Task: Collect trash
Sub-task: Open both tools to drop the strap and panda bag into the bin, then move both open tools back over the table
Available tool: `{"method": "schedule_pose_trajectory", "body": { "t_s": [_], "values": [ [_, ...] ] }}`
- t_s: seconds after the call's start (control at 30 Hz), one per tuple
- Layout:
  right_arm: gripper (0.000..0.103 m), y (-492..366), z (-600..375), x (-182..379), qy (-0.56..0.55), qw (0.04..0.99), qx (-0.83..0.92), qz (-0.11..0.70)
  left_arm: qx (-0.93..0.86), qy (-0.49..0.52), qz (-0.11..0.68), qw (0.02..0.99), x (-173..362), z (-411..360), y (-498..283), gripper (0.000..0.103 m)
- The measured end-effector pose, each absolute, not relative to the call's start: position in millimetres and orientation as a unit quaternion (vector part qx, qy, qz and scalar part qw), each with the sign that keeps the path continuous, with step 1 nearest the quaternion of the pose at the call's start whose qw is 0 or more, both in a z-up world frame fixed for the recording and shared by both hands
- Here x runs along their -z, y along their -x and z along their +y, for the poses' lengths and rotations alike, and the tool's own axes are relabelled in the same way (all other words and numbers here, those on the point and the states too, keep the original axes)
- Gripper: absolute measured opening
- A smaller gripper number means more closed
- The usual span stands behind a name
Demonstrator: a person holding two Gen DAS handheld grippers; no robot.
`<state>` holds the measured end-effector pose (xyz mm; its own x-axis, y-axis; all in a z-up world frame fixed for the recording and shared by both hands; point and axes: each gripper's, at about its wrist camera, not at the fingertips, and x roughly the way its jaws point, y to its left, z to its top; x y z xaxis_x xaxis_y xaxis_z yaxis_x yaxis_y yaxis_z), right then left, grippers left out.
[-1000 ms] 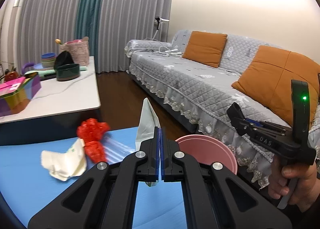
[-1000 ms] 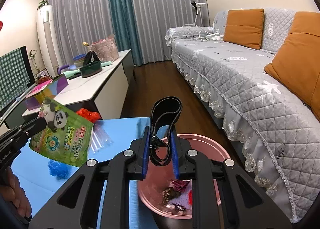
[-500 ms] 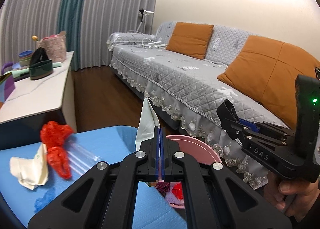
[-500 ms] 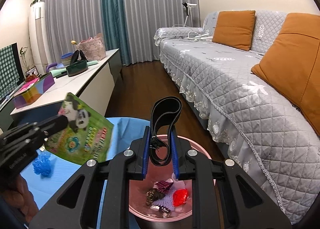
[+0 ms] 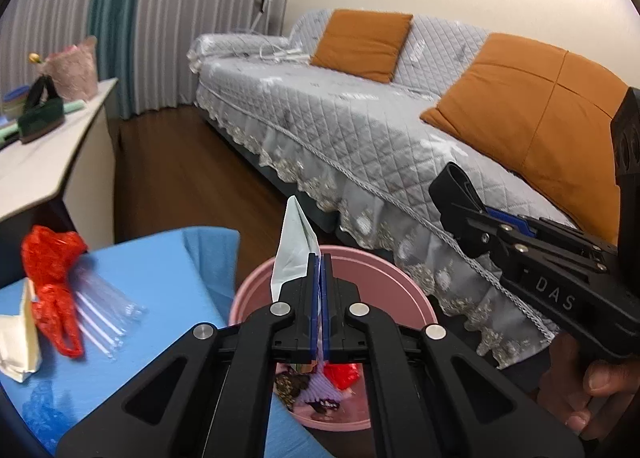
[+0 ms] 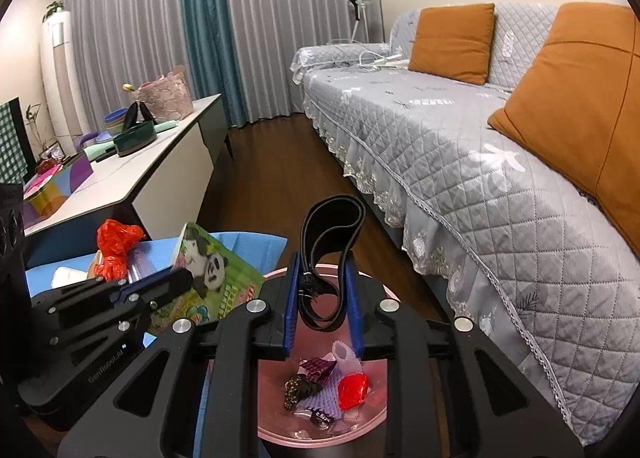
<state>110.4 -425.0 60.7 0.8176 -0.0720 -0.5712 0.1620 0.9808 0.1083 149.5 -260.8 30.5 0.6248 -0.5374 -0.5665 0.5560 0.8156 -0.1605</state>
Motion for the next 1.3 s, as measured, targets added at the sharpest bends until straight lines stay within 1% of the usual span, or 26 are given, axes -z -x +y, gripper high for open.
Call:
{"method": "schedule_pose_trajectory", "body": {
  "t_s": [0.03, 0.07, 0.13, 0.27, 0.5, 0.57, 0.67, 0.9, 1.1, 1.2, 1.27, 1.3],
  "values": [
    [0.037, -111, -426, -59, -0.077, 0.949, 0.067, 0.298, 0.302, -0.016, 0.313, 0.900, -29, -260, -150, 0.007],
    [0.045, -111, -428, -59, -0.080, 0.949, 0.069, 0.299, 0.299, -0.017, 0.315, 0.900, -28, -259, -150, 0.021],
    [0.049, -112, -429, -58, -0.084, 0.948, 0.072, 0.299, 0.290, -0.012, 0.312, 0.905, -29, -253, -148, 0.038],
    [0.051, -111, -425, -60, -0.081, 0.949, 0.073, 0.297, 0.277, -0.003, 0.312, 0.909, -33, -236, -145, 0.038],
    [0.052, -110, -410, -65, -0.076, 0.951, 0.063, 0.292, 0.255, -0.002, 0.305, 0.917, -46, -198, -131, 0.038],
    [0.052, -109, -404, -67, -0.073, 0.952, 0.058, 0.291, 0.250, -0.006, 0.302, 0.920, -52, -186, -128, 0.040],
    [0.052, -109, -390, -69, -0.070, 0.953, 0.046, 0.290, 0.236, -0.022, 0.293, 0.926, -64, -156, -122, 0.040],
    [0.052, -105, -349, -79, -0.047, 0.961, 0.012, 0.272, 0.191, -0.014, 0.280, 0.941, -91, -78, -117, 0.040],
    [0.051, -106, -312, -78, -0.034, 0.962, -0.025, 0.271, 0.138, 0.013, 0.275, 0.951, -89, -19, -114, 0.040],
    [0.045, -108, -296, -76, -0.039, 0.958, -0.048, 0.280, 0.113, 0.027, 0.279, 0.953, -82, 4, -117, 0.040],
    [0.038, -109, -284, -74, -0.045, 0.955, -0.068, 0.284, 0.096, 0.033, 0.280, 0.955, -79, 17, -117, 0.040],
    [0.037, -111, -277, -72, -0.050, 0.953, -0.081, 0.287, 0.086, 0.040, 0.281, 0.955, -77, 26, -117, 0.040]
  ]
}}
